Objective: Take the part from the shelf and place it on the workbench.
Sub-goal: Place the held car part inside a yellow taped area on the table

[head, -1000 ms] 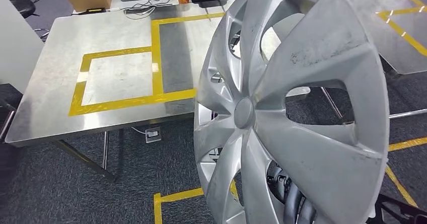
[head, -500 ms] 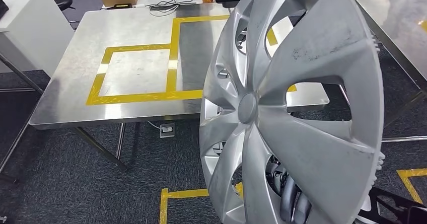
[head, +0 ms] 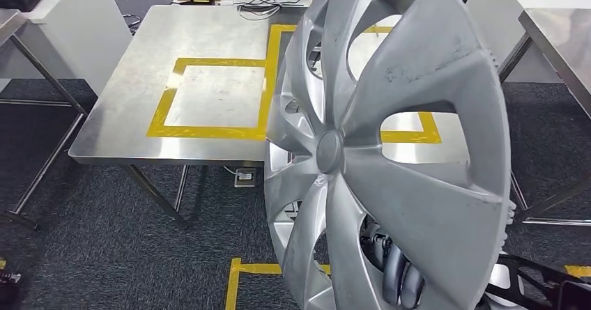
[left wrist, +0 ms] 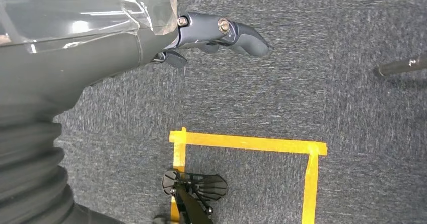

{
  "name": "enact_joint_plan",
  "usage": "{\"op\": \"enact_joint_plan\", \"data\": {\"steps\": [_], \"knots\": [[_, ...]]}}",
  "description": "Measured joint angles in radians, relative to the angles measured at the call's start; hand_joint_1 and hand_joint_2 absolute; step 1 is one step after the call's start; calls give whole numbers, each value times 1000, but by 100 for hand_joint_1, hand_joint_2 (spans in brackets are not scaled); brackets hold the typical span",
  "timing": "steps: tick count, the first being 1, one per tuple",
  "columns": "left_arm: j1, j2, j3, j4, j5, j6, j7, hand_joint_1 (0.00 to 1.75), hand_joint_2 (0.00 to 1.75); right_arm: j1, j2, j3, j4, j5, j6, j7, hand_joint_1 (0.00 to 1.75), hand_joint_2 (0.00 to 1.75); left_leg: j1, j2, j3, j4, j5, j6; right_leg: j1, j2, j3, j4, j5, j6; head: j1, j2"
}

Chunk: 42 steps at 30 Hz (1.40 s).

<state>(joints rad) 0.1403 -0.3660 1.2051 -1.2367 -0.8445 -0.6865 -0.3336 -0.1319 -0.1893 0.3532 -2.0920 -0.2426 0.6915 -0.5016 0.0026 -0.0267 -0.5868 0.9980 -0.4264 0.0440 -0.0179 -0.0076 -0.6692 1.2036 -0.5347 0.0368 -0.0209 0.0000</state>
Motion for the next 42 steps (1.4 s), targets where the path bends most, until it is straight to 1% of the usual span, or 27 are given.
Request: {"op": "enact_joint_plan", "data": {"steps": [1,3,5,8,9,11,12,13,14,15,16,18,21,23,24,26,28,29,30,31,32,34,36,38,39,40,42], "knots": [[0,0,-1,1,2,-2,1,0,175,-1,0,0,0,1,-1,0,161,175,1,-6,0,5,-4,-5,-4,1,31,-71,30,8,0,0],[2,1,-2,2,6,-6,2,0,175,-3,0,1,1,3,-6,-1,161,175,-1,-14,-4,18,-14,-18,-6,3,77,-168,68,4,1,0],[5,1,-2,2,8,-11,4,0,175,-4,0,1,1,3,-9,-1,161,175,-3,-16,-7,23,-19,-27,0,4,83,-180,73,-15,0,0],[10,0,-3,2,8,-20,6,0,175,-7,1,1,0,-2,-11,-1,161,175,3,-3,-21,53,-40,-39,-4,4,86,-181,72,-33,-2,0],[10,1,-3,2,9,-22,6,0,175,-9,1,1,0,-4,-11,-1,161,175,4,5,-40,94,-62,-45,-6,3,89,-182,71,-37,-3,0],[10,1,-5,2,9,-24,5,0,175,-11,2,2,1,-9,-12,-1,161,175,8,16,-103,223,-118,-53,-5,3,92,-182,68,-43,-6,0],[10,1,-5,2,8,-24,5,0,175,-11,2,2,1,-11,-12,-1,161,175,9,18,-135,281,-135,-55,-4,3,93,-182,66,-44,-6,0],[11,1,-6,2,8,-24,4,0,175,-11,2,3,1,-13,-12,-1,161,175,9,19,-154,309,-135,-55,-2,2,95,-182,64,-46,-6,0],[11,1,-6,2,8,-24,3,0,175,-12,2,3,1,-15,-12,0,161,175,9,20,-155,299,-117,-52,-1,2,98,-182,62,-46,-6,0],[11,1,-7,2,7,-23,2,0,175,-12,2,4,1,-17,-12,0,161,175,7,21,-135,249,-83,-47,1,2,102,-182,60,-47,-6,0],[11,1,-7,2,7,-22,0,0,175,-14,2,4,1,-18,-12,0,161,175,4,22,-102,177,-45,-38,2,2,107,-182,57,-47,-6,0],[11,2,-10,2,6,-19,-3,0,175,-19,2,4,1,-20,-12,0,161,175,-4,28,-47,62,-8,-21,6,2,111,-183,52,-43,-6,0],[13,5,-14,1,6,-14,-7,0,175,-23,4,7,1,-25,-9,-1,161,175,-13,29,-28,26,-15,-8,6,0,114,-188,45,-29,-6,0],[16,4,-17,0,7,-11,-8,0,175,-25,4,9,1,-27,-8,-1,161,175,-10,26,-7,5,-10,-2,6,-1,110,-174,37,-23,-4,0],[17,4,-19,-1,7,-10,-8,0,175,-27,4,9,2,-28,-8,-1,161,175,-6,25,5,-5,-7,1,6,0,94,-140,24,-23,-3,0],[18,3,-24,-1,11,-8,-7,0,175,-29,3,9,3,-29,-8,-3,161,175,-3,22,15,-13,-8,6,4,3,24,-17,-18,-26,-1,0],[19,3,-31,-1,17,-6,-4,0,175,-29,2,9,6,-29,-9,-5,161,175,-2,16,21,-12,-15,7,1,4,-48,85,-38,-18,0,0],[20,3,-34,-1,20,-5,-3,0,175,-28,1,9,8,-29,-9,-6,161,175,-2,13,25,-12,-20,5,-1,4,-59,86,-24,-8,0,0],[21,2,-37,-1,21,-5,-1,0,175,-28,0,9,9,-29,-9,-7,161,175,-1,10,33,-11,-27,2,-4,4,-48,44,6,3,0,0],[23,2,-39,-1,22,-4,0,0,175,-28,-1,9,10,-29,-9,-8,161,175,0,6,41,-9,-34,-2,-7,4,-21,-25,44,14,0,0],[24,2,-42,-1,23,-4,0,0,175,-28,-2,9,10,-29,-9,-9,161,175,-1,4,47,-6,-44,-7,-9,4,10,-95,76,20,1,0],[26,3,-44,-1,22,-4,-1,0,175,-28,-4,9,11,-29,-10,-12,161,175,-5,2,52,1,-62,-19,-9,4,50,-178,106,8,1,0],[28,3,-45,-2,21,-4,-1,0,175,-28,-5,9,12,-29,-10,-13,161,175,-4,2,54,1,-73,-29,-4,5,59,-187,101,-16,0,0],[30,3,-49,-3,21,-4,-1,0,175,-28,-5,9,12,-28,-10,-13,161,175,1,6,56,11,-86,-39,-5,7,67,-188,93,-30,-1,0],[30,3,-51,-3,21,-4,-2,0,175,-28,-5,9,12,-28,-10,-13,161,175,3,9,45,38,-100,-44,-7,7,73,-189,88,-37,-2,0],[30,3,-52,-4,20,-4,-4,0,175,-27,-5,9,12,-28,-10,-13,161,175,5,12,21,88,-121,-50,-9,7,81,-190,82,-43,-4,0],[32,4,-54,-4,17,-4,-7,0,175,-27,-5,10,12,-28,-11,-13,161,175,8,18,-64,227,-166,-58,-7,7,95,-190,69,-50,-5,0]]}}
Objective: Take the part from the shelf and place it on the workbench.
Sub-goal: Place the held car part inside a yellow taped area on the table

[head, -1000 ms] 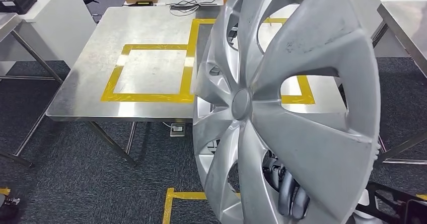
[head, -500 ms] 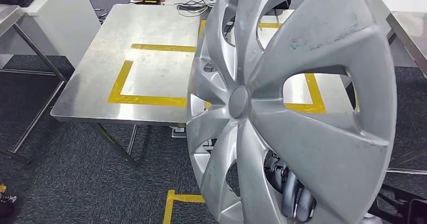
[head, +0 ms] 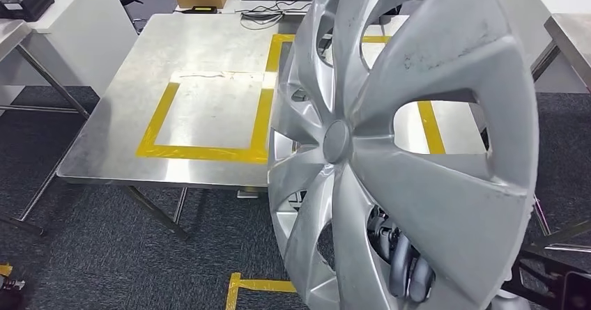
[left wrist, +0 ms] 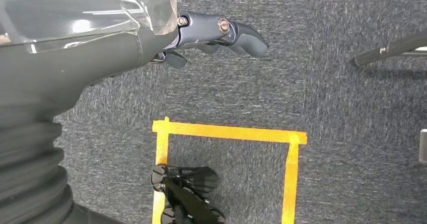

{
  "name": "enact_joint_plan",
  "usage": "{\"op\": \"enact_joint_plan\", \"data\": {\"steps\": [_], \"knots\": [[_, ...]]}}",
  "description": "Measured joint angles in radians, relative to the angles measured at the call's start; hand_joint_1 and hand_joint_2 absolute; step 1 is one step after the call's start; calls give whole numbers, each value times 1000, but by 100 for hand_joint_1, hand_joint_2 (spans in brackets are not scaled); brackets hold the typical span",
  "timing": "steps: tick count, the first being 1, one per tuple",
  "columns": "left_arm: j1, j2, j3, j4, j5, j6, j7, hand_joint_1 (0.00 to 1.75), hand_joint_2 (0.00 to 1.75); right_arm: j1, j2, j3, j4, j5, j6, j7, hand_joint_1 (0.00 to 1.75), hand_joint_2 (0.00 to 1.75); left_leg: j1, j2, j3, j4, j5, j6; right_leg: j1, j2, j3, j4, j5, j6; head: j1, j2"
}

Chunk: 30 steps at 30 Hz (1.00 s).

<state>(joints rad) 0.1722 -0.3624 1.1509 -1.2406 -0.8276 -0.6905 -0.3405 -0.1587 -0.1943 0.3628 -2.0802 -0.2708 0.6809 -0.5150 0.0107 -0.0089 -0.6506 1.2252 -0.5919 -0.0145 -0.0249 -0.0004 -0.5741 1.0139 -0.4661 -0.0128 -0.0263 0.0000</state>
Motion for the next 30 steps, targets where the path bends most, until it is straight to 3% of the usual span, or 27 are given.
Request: {"op": "enact_joint_plan", "data": {"steps": [1,2,3,5,6,7,9,12,13,16,17,18,19,20,21,22,23,25,26,28,30], "knots": [[1,0,0,0,-3,0,-1,0,175,1,0,0,0,0,0,0,161,175,1,2,-42,57,-9,-2,1,1,8,0,-7,0,0,0],[2,0,-1,0,-6,-1,-3,0,175,2,0,0,0,0,1,0,161,175,1,3,-70,82,0,-1,3,1,16,0,-15,0,0,0],[3,-1,-1,0,-9,-1,-5,0,175,3,0,0,0,0,2,0,161,175,0,3,-78,64,35,3,5,2,28,0,-24,0,0,0],[3,1,-1,0,-17,-2,-11,0,175,5,0,-1,0,1,3,-1,161,175,-7,3,-44,-64,135,24,7,2,54,-2,-43,1,0,0],[3,2,0,-1,-20,-2,-13,0,175,5,0,-2,0,1,4,-2,161,175,-14,5,-18,-131,172,38,10,2,64,-4,-53,4,2,0],[4,3,0,-3,-23,-2,-15,0,175,5,1,-2,1,1,4,-4,161,175,-20,6,-1,-175,187,51,9,3,69,-8,-59,8,3,0],[4,5,1,-5,-28,-1,-17,0,175,7,2,-3,1,2,4,-7,161,175,-30,8,19,-213,181,69,8,2,82,-14,-57,23,4,0],[5,6,0,-6,-30,-1,-20,0,175,10,2,-4,1,2,5,-9,161,175,-25,3,69,-257,178,78,8,-1,92,7,-55,39,4,0],[5,5,0,-6,-30,-1,-20,0,175,9,2,-6,1,2,5,-10,161,175,-22,1,86,-266,177,79,8,0,71,48,-63,38,6,0],[3,2,-2,-5,-30,-2,-21,0,175,8,2,-11,2,2,5,-11,161,175,-19,-5,106,-270,160,78,7,1,-57,220,-118,34,10,0],[3,1,-2,-4,-31,-3,-21,0,175,10,2,-11,2,3,5,-11,161,175,-19,-7,114,-270,151,76,6,0,-87,242,-129,38,10,0],[3,0,-2,-4,-31,-3,-22,0,175,11,1,-11,3,3,5,-11,161,175,-18,-9,125,-270,142,73,4,0,-101,231,-124,47,10,0],[3,-1,-2,-3,-34,-3,-24,0,175,12,1,-11,3,5,5,-11,161,175,-17,-11,139,-269,131,69,2,0,-95,181,-93,60,11,0],[3,-1,-2,-2,-37,-3,-26,0,175,13,1,-11,3,6,5,-11,161,175,-17,-13,153,-268,119,65,-1,0,-80,112,-49,73,11,0],[3,-1,-1,-2,-40,-3,-29,0,175,14,0,-12,3,6,5,-11,161,175,-18,-14,166,-265,106,59,-2,-2,-65,50,-3,79,11,0],[2,-1,0,-1,-44,-3,-31,0,175,14,0,-12,4,7,5,-12,161,175,-19,-15,172,-261,95,54,-2,-3,-50,5,30,73,12,0],[1,-1,1,-1,-48,-4,-33,0,175,14,1,-12,4,7,5,-12,161,175,-21,-14,174,-258,87,48,-1,-3,-45,-14,48,60,11,0],[-2,-1,5,0,-56,-8,-39,0,175,15,1,-13,3,9,5,-12,161,175,-23,-12,172,-249,80,41,0,-2,-39,-16,51,31,9,0],[-5,-1,7,0,-60,-10,-42,0,175,15,1,-13,3,10,5,-12,161,175,-22,-11,164,-234,81,38,-2,0,-37,-17,52,26,8,0],[-11,-1,12,0,-66,-12,-47,0,175,16,2,-14,3,11,5,-11,161,175,-17,-7,115,-153,75,28,-5,0,-27,-19,44,15,6,0],[-15,-1,19,2,-68,-11,-50,0,175,16,3,-14,3,13,4,-11,161,175,-10,-3,28,-23,34,14,-4,0,-18,-19,34,4,4,0]]}}
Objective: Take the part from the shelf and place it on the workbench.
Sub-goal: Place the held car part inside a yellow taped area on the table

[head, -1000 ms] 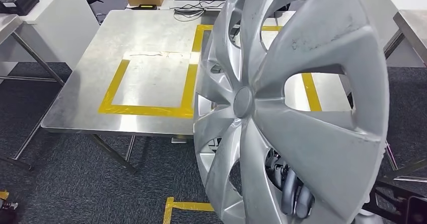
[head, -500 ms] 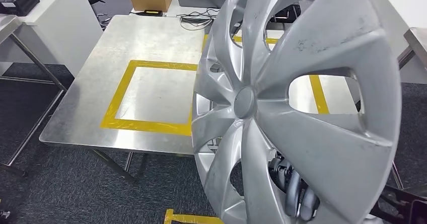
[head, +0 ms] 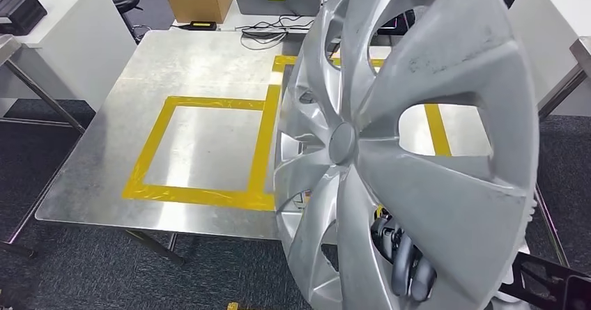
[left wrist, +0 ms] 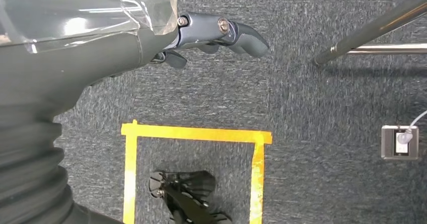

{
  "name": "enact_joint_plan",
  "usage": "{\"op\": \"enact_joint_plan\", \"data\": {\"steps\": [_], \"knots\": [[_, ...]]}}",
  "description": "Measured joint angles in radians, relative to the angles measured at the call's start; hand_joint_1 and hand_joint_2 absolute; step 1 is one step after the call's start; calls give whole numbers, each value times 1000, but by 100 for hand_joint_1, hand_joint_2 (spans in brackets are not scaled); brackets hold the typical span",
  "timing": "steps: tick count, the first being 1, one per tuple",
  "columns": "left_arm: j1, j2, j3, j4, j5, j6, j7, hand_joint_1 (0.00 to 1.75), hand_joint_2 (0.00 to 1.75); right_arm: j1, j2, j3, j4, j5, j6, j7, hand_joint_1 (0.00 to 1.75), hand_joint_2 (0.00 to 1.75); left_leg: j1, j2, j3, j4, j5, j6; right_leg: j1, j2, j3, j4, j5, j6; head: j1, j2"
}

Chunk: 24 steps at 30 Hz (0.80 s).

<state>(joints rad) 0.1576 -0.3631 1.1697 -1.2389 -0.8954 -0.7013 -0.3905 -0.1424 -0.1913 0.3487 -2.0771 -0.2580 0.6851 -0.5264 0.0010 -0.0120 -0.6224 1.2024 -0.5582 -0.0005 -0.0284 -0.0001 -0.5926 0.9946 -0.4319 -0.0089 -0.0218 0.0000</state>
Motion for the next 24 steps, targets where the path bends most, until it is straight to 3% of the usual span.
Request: {"op": "enact_joint_plan", "data": {"steps": [2,3,4,6,7,9,12,14,16,18,19,21,23,24], "knots": [[-1,0,5,3,0,1,-1,0,175,0,1,0,0,3,-1,2,161,175,6,2,-70,82,-35,-8,3,2,8,0,-9,-4,0,0],[-1,0,6,4,2,1,-1,0,175,0,1,1,0,4,-3,6,161,175,8,3,-82,77,-23,-8,4,3,15,0,-14,-4,0,0],[-1,0,7,4,7,1,1,0,175,0,1,1,0,6,-5,11,161,175,9,5,-76,37,10,-5,6,5,22,0,-18,-4,0,0],[-1,1,8,4,22,1,5,0,175,0,2,2,0,13,-17,23,161,175,5,6,-29,-97,96,8,10,6,36,-1,-27,-1,0,0],[-1,2,8,3,32,1,8,0,175,-1,2,2,0,19,-26,30,161,175,1,7,-8,-152,119,16,12,6,40,-1,-31,1,1,0],[1,3,8,3,50,2,13,0,175,-4,2,0,1,37,-45,45,161,175,-6,9,10,-199,128,28,14,7,41,-1,-36,9,1,0],[8,3,6,3,86,16,28,0,175,-14,0,-15,9,127,-99,81,161,175,-4,9,23,-215,140,38,15,6,37,7,-47,23,1,0],[16,1,-3,3,133,33,50,0,175,-27,-3,-32,21,225,-156,114,161,175,1,10,37,-230,149,44,15,5,0,82,-84,21,3,0],[33,1,-26,1,198,56,80,0,175,-38,-10,-55,43,322,-216,153,161,175,-2,10,38,-231,148,48,13,5,-71,219,-135,17,4,0],[56,1,-59,-3,257,76,109,0,175,-43,-19,-84,67,408,-266,191,161,175,-4,7,39,-230,146,49,12,5,-114,288,-147,26,4,0],[68,0,-76,-6,281,84,122,0,175,-46,-25,-98,78,442,-283,208,161,175,-4,4,39,-229,144,49,12,5,-107,263,-129,35,4,0],[89,0,-109,-14,317,94,143,0,175,-57,-38,-125,98,490,-305,235,161,175,-5,-1,38,-220,138,44,11,3,-49,126,-69,49,4,0],[104,0,-136,-24,334,99,155,0,175,-71,-53,-149,115,525,-317,252,161,175,-9,-5,33,-207,128,36,12,2,0,23,-29,43,3,0],[109,0,-144,-28,337,100,157,0,175,-78,-61,-160,124,542,-322,259,161,175,-12,-6,31,-202,125,33,13,2,7,9,-24,35,3,0]]}}
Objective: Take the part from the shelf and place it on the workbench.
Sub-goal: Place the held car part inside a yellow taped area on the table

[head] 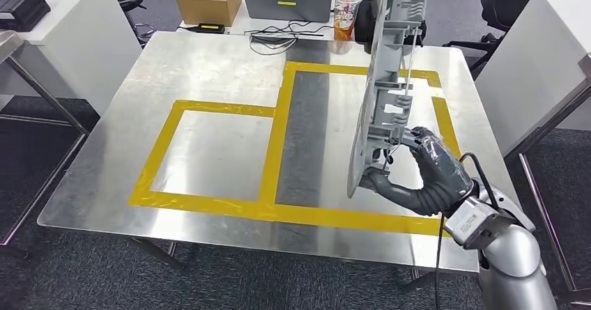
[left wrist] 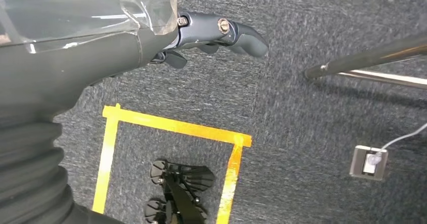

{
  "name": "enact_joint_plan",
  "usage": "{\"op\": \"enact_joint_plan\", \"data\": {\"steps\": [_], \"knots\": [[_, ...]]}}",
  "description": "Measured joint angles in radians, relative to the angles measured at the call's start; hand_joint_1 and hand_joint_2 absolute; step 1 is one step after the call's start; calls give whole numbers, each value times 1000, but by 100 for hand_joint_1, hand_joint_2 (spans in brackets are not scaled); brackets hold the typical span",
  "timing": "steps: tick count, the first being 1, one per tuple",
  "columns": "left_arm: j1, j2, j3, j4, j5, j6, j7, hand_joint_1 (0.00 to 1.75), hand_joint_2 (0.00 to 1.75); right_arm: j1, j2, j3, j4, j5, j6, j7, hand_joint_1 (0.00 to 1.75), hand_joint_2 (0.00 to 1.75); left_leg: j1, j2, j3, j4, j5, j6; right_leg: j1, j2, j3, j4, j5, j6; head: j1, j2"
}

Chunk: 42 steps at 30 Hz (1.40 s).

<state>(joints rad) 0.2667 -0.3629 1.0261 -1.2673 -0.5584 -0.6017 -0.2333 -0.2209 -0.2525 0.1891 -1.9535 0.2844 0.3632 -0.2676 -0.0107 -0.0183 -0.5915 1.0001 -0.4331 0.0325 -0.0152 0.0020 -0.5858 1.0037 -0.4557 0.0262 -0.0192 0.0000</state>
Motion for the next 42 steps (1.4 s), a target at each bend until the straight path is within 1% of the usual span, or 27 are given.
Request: {"op": "enact_joint_plan", "data": {"steps": [3,4,6,8,9,10,11,13,15,18,20,21,23,24,25,26,28,29,30,33,35,36,38,39,40,41,42], "knots": [[5,0,-12,-6,-6,-1,0,0,175,-32,-25,-18,30,56,1,28,161,175,1,1,-4,9,-8,-10,-2,1,2,-1,4,-18,-1,0],[4,-1,-14,-8,-10,-2,-2,0,175,-46,-33,-18,43,72,5,40,161,175,3,2,-11,26,-20,-15,-5,0,4,-2,4,-22,-3,0],[3,-1,-16,-9,-21,-8,-9,0,175,-79,-49,-16,72,100,24,67,161,175,9,6,-56,123,-72,-29,-9,0,7,-3,4,-28,-6,0],[0,0,-15,-8,-35,-18,-19,0,175,-121,-65,-4,111,132,52,96,161,175,16,10,-125,263,-128,-39,-8,0,8,-2,3,-29,-8,0],[-2,0,-13,-7,-46,-26,-25,0,175,-148,-74,8,136,151,68,114,161,175,18,11,-148,303,-135,-41,-8,1,8,-2,3,-29,-8,0],[-6,0,-10,-5,-58,-34,-33,0,175,-178,-83,23,165,170,85,133,161,175,19,12,-152,303,-122,-41,-8,1,9,-2,3,-29,-8,0],[-9,-1,-6,-4,-71,-44,-41,0,175,-210,-94,39,195,186,103,152,161,175,19,12,-138,265,-94,-39,-8,2,11,-2,3,-29,-8,0],[-20,0,7,-2,-101,-63,-59,0,175,-279,-120,77,262,213,138,188,161,175,17,12,-69,113,-23,-27,-6,3,12,-2,2,-28,-7,0],[-32,1,26,0,-135,-80,-79,0,175,-348,-146,116,328,233,169,211,161,175,10,13,-24,15,8,-15,-3,4,10,-3,2,-22,-7,0],[-57,2,65,7,-213,-108,-123,0,175,-456,-181,187,445,253,226,227,161,175,6,14,-16,-3,12,-3,-5,3,8,-6,3,-5,-7,0],[-83,2,99,19,-276,-125,-163,0,175,-536,-205,241,537,258,261,229,161,175,9,13,-3,-22,24,9,-5,1,-13,32,-16,-2,-6,0],[-96,3,116,28,-304,-132,-182,0,175,-572,-216,268,584,260,272,229,161,175,12,13,1,-28,28,13,-5,0,-39,83,-38,-5,-5,0],[-119,4,148,49,-352,-140,-215,0,175,-629,-232,321,675,267,285,226,161,175,10,11,2,-30,29,16,-5,0,-111,222,-87,-7,-4,0],[-129,5,164,60,-370,-143,-228,0,175,-649,-239,346,716,270,288,225,161,175,10,10,2,-29,28,17,-6,0,-139,271,-99,-4,-4,0],[-138,5,178,70,-383,-146,-238,0,175,-665,-244,369,752,271,291,224,161,175,10,9,3,-28,27,16,-6,0,-149,282,-95,3,-4,0],[-145,6,190,80,-394,-148,-246,0,175,-680,-249,388,785,273,294,223,161,175,10,8,3,-26,26,15,-8,0,-137,250,-75,12,-3,0],[-158,10,208,99,-413,-152,-263,0,175,-712,-257,419,840,277,305,223,161,175,9,6,2,-17,19,8,-9,-3,-72,108,-16,25,-3,0],[-165,14,216,111,-426,-153,-274,0,175,-730,-260,436,868,282,312,223,161,175,7,6,0,-10,14,4,-9,-3,-42,48,7,24,-4,0],[-172,20,224,124,-437,-152,-286,0,175,-747,-263,454,899,289,317,221,161,175,5,6,-2,-4,10,-1,-8,-4,-23,10,20,18,-4,0],[-192,43,244,171,-469,-139,-320,0,175,-782,-266,510,994,312,318,208,161,175,5,6,-6,1,5,-9,-5,-3,-15,-3,27,-4,-4,0],[-202,56,252,201,-483,-129,-333,0,175,-798,-265,539,1046,323,310,200,161,175,8,8,-22,36,-19,-19,-11,-2,-13,-4,28,-13,-7,0],[-206,63,255,214,-487,-124,-337,0,175,-805,-263,550,1068,326,305,197,161,175,11,9,-44,83,-46,-25,-13,-2,-11,-4,28,-17,-8,0],[-213,71,262,234,-493,-120,-341,0,175,-810,-256,568,1105,338,269,194,161,175,16,12,-108,220,-107,-36,-12,-2,-11,-4,27,-21,-9,0],[-215,73,266,240,-495,-123,-341,0,175,-808,-251,574,1120,347,230,198,161,175,18,13,-137,276,-123,-38,-11,-1,-11,-4,27,-21,-9,0],[-217,71,272,242,-497,-129,-340,0,175,-803,-244,575,1129,357,183,205,161,175,19,13,-150,298,-122,-38,-10,0,-10,-4,27,-22,-9,0],[-218,68,278,240,-498,-138,-337,0,175,-797,-236,573,1133,366,131,215,161,175,20,13,-143,277,-102,-36,-9,2,-9,-4,26,-22,-9,0],[-219,64,285,234,-498,-151,-334,0,175,-787,-229,565,1129,375,77,228,161,175,19,13,-116,220,-68,-31,-8,4,-7,-4,26,-22,-10,0]]}}
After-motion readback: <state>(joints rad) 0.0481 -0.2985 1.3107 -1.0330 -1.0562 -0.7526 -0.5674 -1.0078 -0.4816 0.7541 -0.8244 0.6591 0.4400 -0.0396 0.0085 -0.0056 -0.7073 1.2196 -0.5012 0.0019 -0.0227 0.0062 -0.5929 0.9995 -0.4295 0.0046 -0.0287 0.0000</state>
